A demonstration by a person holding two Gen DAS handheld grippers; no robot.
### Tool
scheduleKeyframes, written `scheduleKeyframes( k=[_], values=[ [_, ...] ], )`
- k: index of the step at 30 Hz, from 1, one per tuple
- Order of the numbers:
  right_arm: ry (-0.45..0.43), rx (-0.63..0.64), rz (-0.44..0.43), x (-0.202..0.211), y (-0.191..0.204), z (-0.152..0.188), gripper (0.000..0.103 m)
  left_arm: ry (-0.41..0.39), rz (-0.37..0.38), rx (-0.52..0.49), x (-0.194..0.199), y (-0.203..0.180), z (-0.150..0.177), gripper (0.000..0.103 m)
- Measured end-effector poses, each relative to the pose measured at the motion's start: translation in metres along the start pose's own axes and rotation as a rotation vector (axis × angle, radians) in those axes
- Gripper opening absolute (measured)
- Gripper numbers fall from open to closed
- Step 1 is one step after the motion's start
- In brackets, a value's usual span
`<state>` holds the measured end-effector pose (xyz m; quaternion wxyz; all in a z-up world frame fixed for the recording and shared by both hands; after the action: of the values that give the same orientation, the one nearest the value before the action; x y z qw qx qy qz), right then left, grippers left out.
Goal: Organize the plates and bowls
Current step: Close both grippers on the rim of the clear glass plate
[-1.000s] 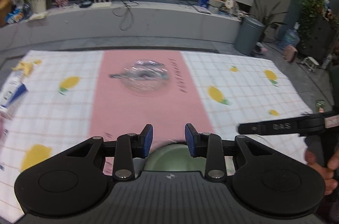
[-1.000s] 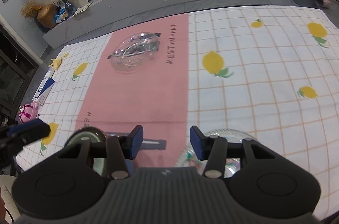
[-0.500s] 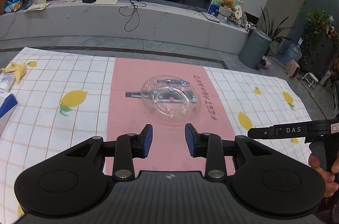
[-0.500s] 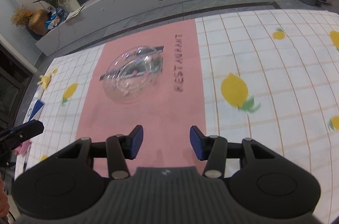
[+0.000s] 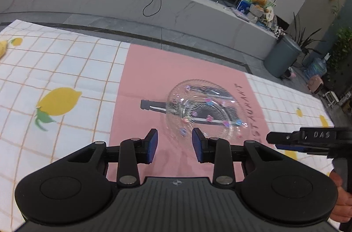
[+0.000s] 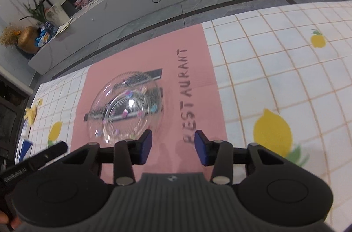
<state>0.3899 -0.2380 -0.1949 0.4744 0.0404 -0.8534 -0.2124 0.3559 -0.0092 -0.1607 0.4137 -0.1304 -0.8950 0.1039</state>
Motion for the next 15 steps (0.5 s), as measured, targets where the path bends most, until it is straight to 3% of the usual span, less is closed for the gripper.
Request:
scheduleKeyframes(
  k=[11,15],
  values=[
    [0.014,-0.025,-0.024,-0.048,0.006,-0.016,0.031,0.003,-0.001,0.087,-0.040,0.016,-0.004,0.038],
    [-0.007,-0.037,-0.048,-0.052,0.006,-0.020,0.029,-0.008,-0.004,0.091,-0.044,0.016,-0.004,0.031]
  ],
)
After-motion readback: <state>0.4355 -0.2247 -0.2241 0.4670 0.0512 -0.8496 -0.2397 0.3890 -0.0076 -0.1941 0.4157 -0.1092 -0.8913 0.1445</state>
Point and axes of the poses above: each gripper's, at about its wrist camera, not at the fingertips, and x roughly against the way its jaws point, y to its left, z to its underside, the point moved 8 cm from there along -x, roughly the way its jaws point, and after that the axes turned 2 degrees about -y, right-handed, at the moved point
